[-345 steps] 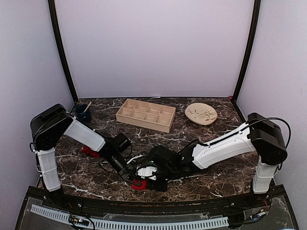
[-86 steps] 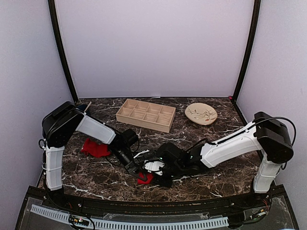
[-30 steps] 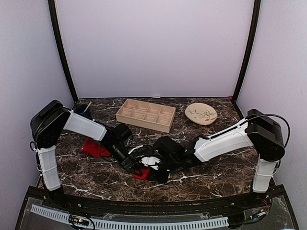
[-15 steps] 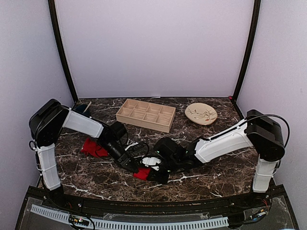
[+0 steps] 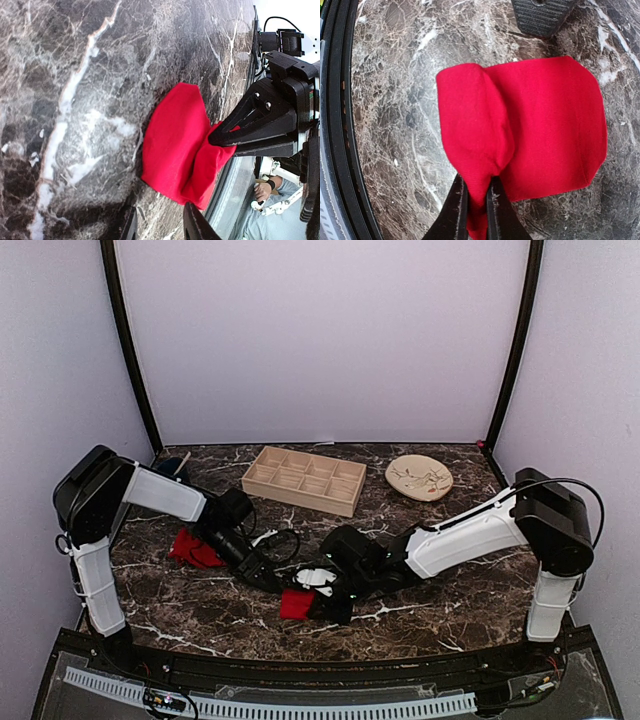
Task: Roll the socks
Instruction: Roll the sock at the center of the board.
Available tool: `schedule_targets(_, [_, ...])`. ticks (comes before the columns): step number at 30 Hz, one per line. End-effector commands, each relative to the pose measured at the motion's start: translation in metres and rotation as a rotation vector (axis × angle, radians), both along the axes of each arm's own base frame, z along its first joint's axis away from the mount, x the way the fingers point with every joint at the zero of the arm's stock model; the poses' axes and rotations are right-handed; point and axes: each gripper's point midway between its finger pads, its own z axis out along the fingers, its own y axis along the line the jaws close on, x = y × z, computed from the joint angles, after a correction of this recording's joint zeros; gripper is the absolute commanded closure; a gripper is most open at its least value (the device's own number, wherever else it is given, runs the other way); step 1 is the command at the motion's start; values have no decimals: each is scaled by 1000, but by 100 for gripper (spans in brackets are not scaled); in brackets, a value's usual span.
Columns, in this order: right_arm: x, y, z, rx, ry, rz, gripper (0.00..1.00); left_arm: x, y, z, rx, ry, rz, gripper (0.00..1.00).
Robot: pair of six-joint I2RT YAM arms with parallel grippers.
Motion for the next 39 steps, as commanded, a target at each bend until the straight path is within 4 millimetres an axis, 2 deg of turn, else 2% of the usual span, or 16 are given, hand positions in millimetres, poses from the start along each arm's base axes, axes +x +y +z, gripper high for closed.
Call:
schedule_targets(1, [-3, -3, -5, -39, 20, 23, 95, -1, 38, -41, 238, -33, 26, 66])
schedule_targets(4, [-3, -2, -5, -44, 19, 33, 95, -3, 39, -40, 237, -29, 30, 67])
schedule_targets(12, [-5, 0, -12, -71, 67, 52, 95, 4, 44, -17, 239, -130, 74, 67])
schedule_targets(18, [-3, -4, -16, -86, 130, 47, 95, 21, 48, 12, 219, -306, 160, 66])
schedule_targets(19, [0, 1, -9, -70, 132, 49, 95, 24, 48, 17, 213, -335, 173, 67])
schedule_targets(22, [1, 3, -5, -70, 157, 54, 95, 27, 45, 32, 194, -421, 198, 66])
schedule_targets(24, [2, 4, -3, -68, 174, 55, 95, 25, 40, 42, 164, -473, 198, 66])
schedule_targets(29, [3, 6, 1, -65, 228, 58, 95, 9, 16, 53, 135, -603, 134, 66])
schedule_targets(39, [5, 8, 1, -67, 327, 69, 95, -17, 0, 53, 72, -707, 108, 65])
